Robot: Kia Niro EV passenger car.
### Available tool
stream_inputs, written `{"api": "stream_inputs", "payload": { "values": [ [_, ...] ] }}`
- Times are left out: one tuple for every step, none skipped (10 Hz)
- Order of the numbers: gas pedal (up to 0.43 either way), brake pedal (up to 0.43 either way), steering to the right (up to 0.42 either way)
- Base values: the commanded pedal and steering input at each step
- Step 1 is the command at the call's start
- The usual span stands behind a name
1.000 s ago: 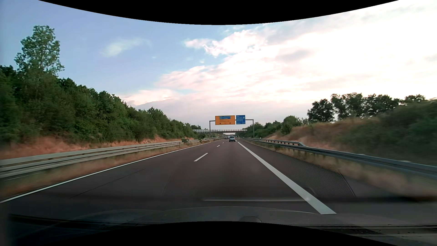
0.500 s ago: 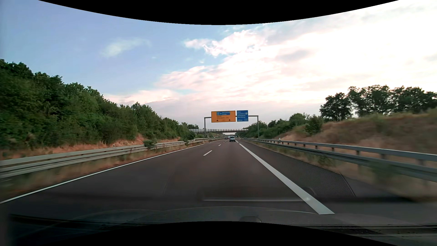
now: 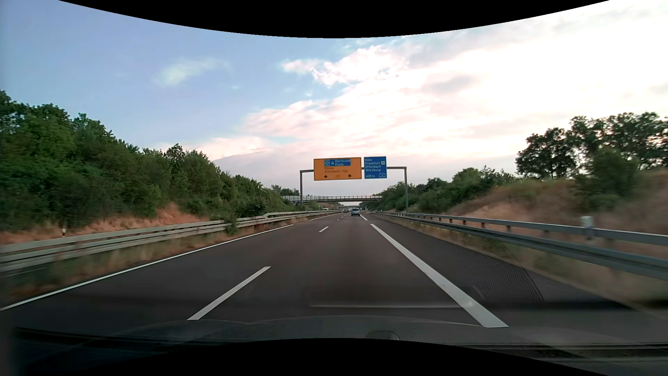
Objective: Follow the waypoints while adhering to traffic rules and regulations
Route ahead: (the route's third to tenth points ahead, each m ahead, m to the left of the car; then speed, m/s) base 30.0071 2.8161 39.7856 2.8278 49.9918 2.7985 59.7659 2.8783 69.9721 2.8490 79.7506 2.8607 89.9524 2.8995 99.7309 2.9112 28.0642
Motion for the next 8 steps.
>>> {"api": "stream_inputs", "payload": {
  "values": [
    [0.169,0.000,-0.003],
    [0.169,0.000,-0.003],
    [0.169,0.000,-0.003],
    [0.169,0.000,-0.004],
    [0.169,0.000,-0.004],
    [0.169,0.000,-0.004],
    [0.169,0.000,-0.004],
    [0.169,0.000,-0.004]
  ]
}}
